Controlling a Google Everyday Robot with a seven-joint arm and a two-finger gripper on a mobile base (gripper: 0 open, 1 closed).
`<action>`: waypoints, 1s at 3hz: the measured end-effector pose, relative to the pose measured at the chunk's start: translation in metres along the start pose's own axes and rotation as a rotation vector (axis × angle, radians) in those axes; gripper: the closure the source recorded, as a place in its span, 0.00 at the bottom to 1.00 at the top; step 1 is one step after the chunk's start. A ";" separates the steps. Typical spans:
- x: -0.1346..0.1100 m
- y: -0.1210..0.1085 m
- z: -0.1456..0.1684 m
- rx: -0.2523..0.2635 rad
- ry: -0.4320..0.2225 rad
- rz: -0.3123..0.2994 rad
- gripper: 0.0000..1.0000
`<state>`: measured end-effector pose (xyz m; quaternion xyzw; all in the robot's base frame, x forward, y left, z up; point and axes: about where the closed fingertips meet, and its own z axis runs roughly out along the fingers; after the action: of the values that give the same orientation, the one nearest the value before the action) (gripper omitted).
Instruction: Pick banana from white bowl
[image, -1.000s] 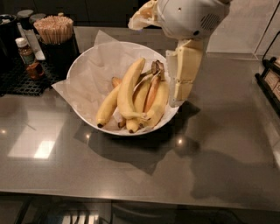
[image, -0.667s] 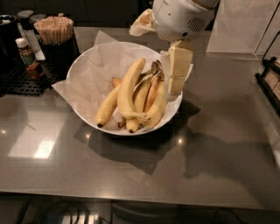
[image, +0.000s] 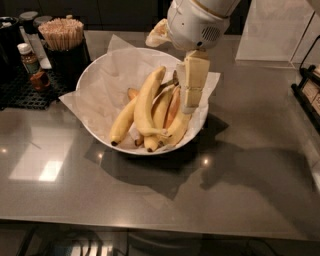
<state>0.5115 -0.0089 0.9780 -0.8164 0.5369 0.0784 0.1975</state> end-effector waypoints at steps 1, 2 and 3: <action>-0.008 -0.001 0.005 0.005 -0.025 -0.046 0.00; -0.037 -0.006 0.019 -0.048 -0.098 -0.227 0.00; -0.056 -0.009 0.036 -0.109 -0.138 -0.382 0.00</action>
Offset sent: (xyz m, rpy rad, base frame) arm -0.0237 0.0650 -0.0074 0.0552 -0.0136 0.5756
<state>0.4996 0.0556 0.9664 -0.9055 0.3525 0.1241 0.2009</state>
